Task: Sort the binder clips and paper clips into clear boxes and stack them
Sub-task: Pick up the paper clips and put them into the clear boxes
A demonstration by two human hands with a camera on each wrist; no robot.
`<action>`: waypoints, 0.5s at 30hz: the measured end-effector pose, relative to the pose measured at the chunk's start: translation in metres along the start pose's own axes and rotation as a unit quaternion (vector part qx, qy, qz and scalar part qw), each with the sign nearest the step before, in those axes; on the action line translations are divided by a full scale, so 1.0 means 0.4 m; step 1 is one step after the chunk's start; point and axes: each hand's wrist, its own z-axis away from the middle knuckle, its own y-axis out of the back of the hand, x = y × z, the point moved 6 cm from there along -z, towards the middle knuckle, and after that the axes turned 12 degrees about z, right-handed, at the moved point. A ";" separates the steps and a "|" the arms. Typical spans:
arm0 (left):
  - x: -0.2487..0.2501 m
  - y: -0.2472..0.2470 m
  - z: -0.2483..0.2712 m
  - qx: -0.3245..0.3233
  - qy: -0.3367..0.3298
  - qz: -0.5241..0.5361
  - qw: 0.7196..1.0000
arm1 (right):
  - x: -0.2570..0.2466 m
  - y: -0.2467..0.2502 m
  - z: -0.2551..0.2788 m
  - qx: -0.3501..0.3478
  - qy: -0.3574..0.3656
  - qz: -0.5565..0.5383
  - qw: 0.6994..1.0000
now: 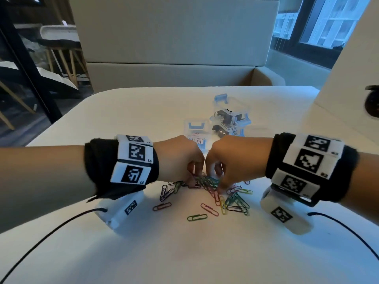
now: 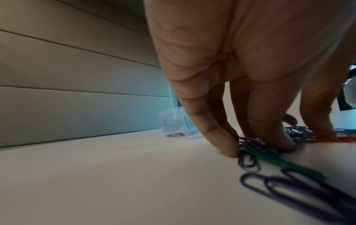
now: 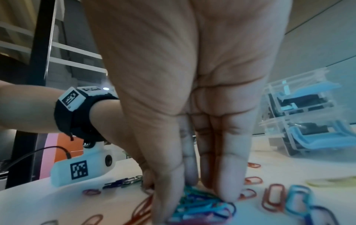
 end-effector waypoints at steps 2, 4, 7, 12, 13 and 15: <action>0.002 0.002 -0.006 0.005 -0.003 0.005 1.000 | -0.001 0.005 -0.011 0.015 0.006 0.000 1.000; 0.001 0.004 -0.009 0.010 -0.004 0.010 1.000 | 0.000 0.009 -0.021 0.025 0.010 0.001 1.000; 0.001 0.007 -0.013 0.014 -0.001 0.022 1.000 | 0.011 0.007 -0.029 0.033 -0.001 -0.008 0.999; -0.009 0.014 -0.014 0.014 0.015 0.079 0.997 | 0.036 0.006 -0.027 0.035 -0.031 -0.055 0.997; -0.013 0.017 -0.014 0.016 0.019 0.092 0.995 | 0.042 0.006 -0.026 0.037 -0.038 -0.067 0.996; -0.023 0.025 -0.014 0.027 0.031 0.112 0.993 | 0.057 0.006 -0.026 0.039 -0.054 -0.100 0.993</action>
